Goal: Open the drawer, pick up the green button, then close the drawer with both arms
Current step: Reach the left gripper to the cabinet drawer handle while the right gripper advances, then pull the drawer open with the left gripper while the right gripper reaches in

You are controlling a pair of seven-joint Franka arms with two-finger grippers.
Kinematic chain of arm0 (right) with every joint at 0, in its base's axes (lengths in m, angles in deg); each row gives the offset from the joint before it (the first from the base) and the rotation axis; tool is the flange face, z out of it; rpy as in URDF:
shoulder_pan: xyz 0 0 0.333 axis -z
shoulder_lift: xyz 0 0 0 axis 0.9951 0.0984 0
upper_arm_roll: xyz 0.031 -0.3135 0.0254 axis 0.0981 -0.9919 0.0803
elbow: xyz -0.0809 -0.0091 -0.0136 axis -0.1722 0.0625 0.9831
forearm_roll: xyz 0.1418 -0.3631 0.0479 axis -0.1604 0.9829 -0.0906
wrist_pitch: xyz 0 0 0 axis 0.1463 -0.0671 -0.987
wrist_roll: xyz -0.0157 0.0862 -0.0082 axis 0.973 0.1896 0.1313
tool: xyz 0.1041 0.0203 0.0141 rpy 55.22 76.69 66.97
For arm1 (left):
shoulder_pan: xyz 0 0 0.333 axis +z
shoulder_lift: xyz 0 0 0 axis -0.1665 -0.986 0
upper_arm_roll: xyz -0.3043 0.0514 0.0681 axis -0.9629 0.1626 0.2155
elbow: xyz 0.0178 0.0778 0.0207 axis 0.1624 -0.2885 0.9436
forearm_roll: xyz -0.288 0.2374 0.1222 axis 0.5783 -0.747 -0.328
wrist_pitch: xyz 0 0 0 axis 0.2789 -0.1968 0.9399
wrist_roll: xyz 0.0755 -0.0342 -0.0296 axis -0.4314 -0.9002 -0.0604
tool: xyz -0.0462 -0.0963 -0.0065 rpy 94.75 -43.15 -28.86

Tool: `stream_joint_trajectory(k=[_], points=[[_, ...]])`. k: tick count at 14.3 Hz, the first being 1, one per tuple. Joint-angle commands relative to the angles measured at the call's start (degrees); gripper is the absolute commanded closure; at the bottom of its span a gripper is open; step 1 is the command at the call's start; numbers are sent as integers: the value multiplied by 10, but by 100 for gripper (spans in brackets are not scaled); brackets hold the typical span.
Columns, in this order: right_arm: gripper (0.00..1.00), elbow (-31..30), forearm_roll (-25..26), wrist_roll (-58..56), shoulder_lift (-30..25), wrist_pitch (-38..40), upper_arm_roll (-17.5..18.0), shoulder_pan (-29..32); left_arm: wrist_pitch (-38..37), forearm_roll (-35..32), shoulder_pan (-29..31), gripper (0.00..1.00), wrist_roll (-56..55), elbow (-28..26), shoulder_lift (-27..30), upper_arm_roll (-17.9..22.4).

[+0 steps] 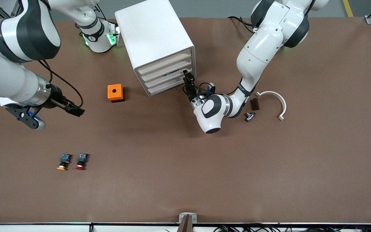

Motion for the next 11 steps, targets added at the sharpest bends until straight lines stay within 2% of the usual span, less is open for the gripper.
stream_joint_trajectory(k=[1,4,6,11], points=[[0,-8,-9,34,-8,1,-3,-13,-9,12,-17,59,-11,-1,-1,1],[0,-18,-12,58,-8,-1,-3,-32,-15,10,-38,65,-11,-1,1,1],[0,-21,-12,79,-7,-5,-3,-47,-20,7,-45,73,-11,-1,0,1],[0,-57,-13,152,-5,-65,-3,-94,-25,5,-43,89,-12,-4,-1,2]])
